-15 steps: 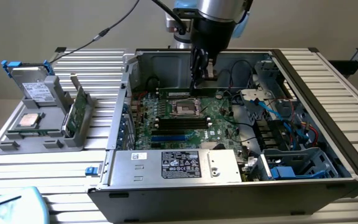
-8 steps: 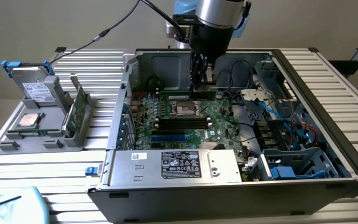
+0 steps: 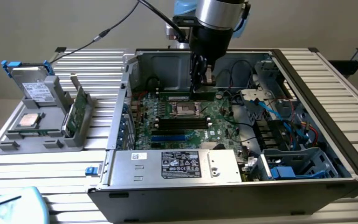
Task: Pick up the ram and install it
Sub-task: 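Insert the ram into the slot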
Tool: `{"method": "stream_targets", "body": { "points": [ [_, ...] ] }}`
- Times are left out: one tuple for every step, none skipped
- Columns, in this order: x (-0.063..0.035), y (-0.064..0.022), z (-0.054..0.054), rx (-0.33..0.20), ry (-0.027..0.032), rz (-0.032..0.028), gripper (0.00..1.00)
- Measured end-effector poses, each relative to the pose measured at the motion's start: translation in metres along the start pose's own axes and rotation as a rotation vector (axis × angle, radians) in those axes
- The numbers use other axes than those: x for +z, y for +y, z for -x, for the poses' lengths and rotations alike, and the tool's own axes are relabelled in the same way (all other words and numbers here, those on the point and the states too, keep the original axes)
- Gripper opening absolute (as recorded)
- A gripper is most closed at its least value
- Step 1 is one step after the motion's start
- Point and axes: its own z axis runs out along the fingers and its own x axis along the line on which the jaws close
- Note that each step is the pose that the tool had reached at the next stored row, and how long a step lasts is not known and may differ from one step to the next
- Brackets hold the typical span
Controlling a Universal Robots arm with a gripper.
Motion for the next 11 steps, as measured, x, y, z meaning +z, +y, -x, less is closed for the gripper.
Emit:
{"method": "stream_targets", "body": {
  "points": [
    [0.0, 0.0, 0.0, 0.0, 0.0, 0.0, 0.14],
    [0.0, 0.0, 0.0, 0.0, 0.0, 0.0, 0.14],
    [0.0, 0.0, 0.0, 0.0, 0.0, 0.0, 0.14],
    [0.0, 0.0, 0.0, 0.0, 0.0, 0.0, 0.14],
    [0.0, 0.0, 0.0, 0.0, 0.0, 0.0, 0.14],
    [0.0, 0.0, 0.0, 0.0, 0.0, 0.0, 0.14],
    [0.0, 0.0, 0.0, 0.0, 0.0, 0.0, 0.14],
    [0.0, 0.0, 0.0, 0.0, 0.0, 0.0, 0.14],
    [0.0003, 0.0, 0.0, 0.0, -0.0001, 0.0, 0.14],
    [0.002, -0.0003, 0.0001, 0.0, -0.0004, -0.0002, 0.14],
    [0.0038, -0.0005, 0.0001, 0.0, -0.0002, -0.0001, 0.14]
  ]
}}
